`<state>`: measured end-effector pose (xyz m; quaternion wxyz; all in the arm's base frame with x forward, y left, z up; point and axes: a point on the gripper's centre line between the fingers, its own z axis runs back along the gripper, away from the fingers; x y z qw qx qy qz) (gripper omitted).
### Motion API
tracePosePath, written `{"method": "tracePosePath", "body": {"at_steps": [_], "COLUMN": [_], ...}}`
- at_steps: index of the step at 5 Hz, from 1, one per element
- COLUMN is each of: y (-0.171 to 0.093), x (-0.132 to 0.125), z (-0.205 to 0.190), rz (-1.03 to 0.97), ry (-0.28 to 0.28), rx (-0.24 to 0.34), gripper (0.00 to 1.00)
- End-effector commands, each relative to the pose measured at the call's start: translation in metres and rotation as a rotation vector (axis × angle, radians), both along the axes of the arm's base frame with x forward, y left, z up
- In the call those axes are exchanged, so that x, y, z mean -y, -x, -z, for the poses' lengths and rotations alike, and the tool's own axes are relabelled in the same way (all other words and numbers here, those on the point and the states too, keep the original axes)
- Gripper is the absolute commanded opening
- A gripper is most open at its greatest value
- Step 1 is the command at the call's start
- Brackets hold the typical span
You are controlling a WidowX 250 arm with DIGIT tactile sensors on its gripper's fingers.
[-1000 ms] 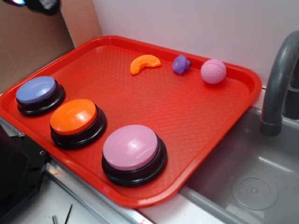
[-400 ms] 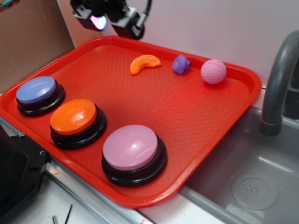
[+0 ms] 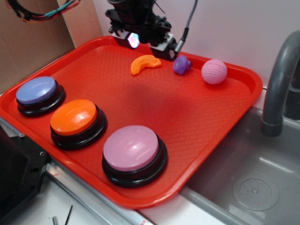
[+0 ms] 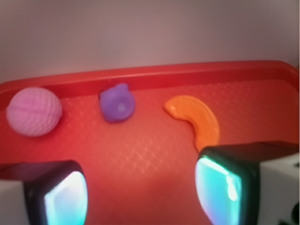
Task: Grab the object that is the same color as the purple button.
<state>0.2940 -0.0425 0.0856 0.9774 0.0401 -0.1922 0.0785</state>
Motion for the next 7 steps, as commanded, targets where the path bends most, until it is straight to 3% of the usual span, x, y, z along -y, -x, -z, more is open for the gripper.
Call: {"method": "tracePosePath", "body": {"at_steps": [1, 5, 6, 7], "y": [-0.038, -0.070, -0.073, -0.072], "x": [-0.001, -0.004, -0.006, -0.008], "z": [0.006, 0.049, 0.053, 0.052], "rz": [0.003, 0.036, 0.033, 0.019], "ry": [-0.022, -0.012, -0.002, -0.001], "rx": [0.038, -0.027, -0.029, -0.028], "gripper": [1.00, 1.00, 0.78, 0.00]}}
